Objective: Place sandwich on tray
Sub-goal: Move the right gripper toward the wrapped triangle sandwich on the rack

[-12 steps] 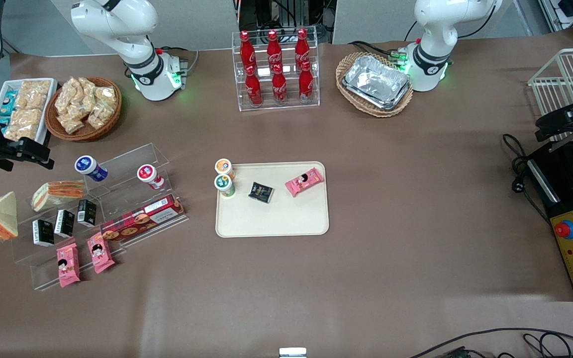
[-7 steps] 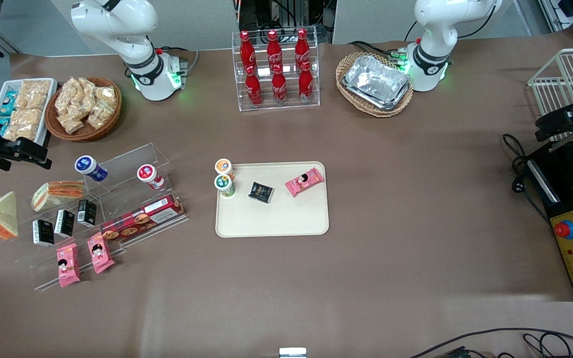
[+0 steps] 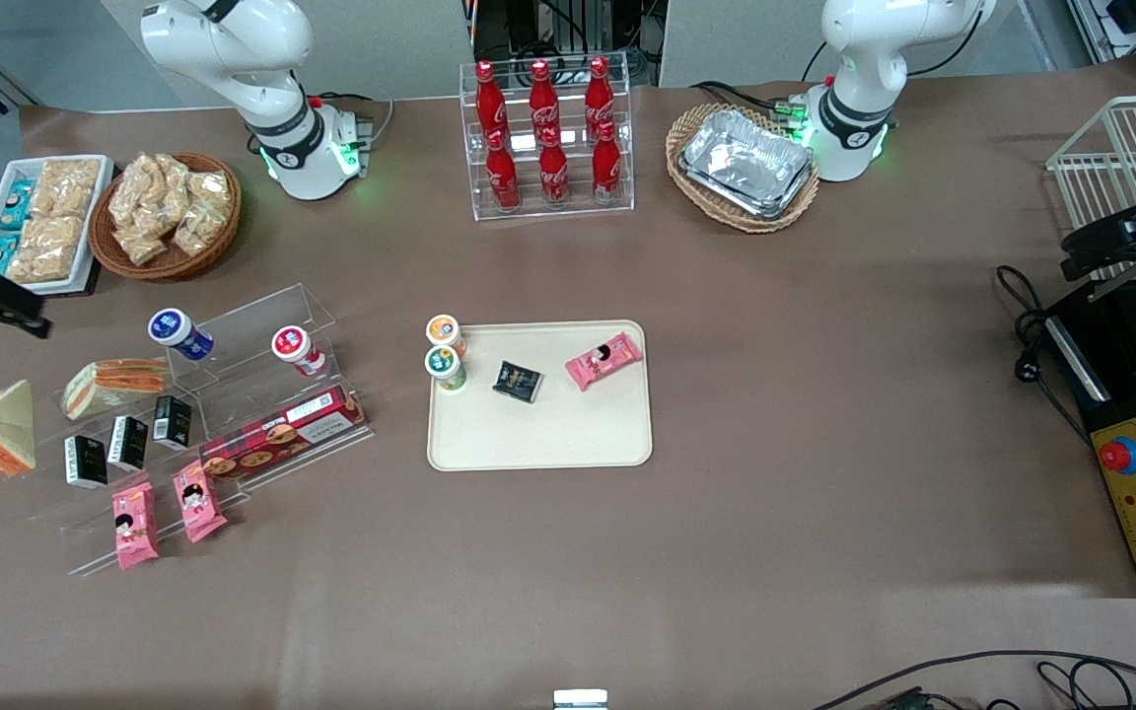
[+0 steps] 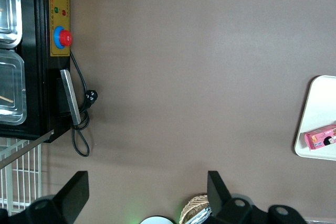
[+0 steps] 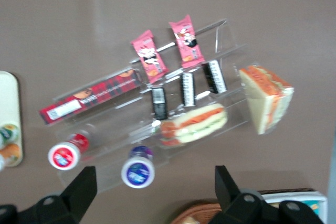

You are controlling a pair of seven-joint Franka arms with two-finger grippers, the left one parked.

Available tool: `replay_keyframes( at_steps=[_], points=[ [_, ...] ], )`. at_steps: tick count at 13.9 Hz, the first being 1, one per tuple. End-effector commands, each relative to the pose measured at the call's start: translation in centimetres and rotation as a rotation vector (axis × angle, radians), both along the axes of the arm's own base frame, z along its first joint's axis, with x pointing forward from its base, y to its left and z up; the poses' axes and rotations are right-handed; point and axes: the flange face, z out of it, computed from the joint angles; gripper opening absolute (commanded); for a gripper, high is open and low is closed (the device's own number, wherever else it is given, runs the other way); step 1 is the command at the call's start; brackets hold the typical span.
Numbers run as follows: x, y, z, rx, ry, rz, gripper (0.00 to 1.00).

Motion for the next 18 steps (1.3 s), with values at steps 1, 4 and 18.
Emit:
replay_keyframes(
  at_steps=[1, 4, 18],
  points=[
    [-0.9, -6.6, 0.3, -0.013, -0.016, 0.070, 1.00],
    [-1.7, -11.6, -0.4, -0.007, -0.041, 0.113, 1.00],
    [3.6, -20.9, -18.6, 0.033, -0.039, 0.104, 1.00]
  ],
)
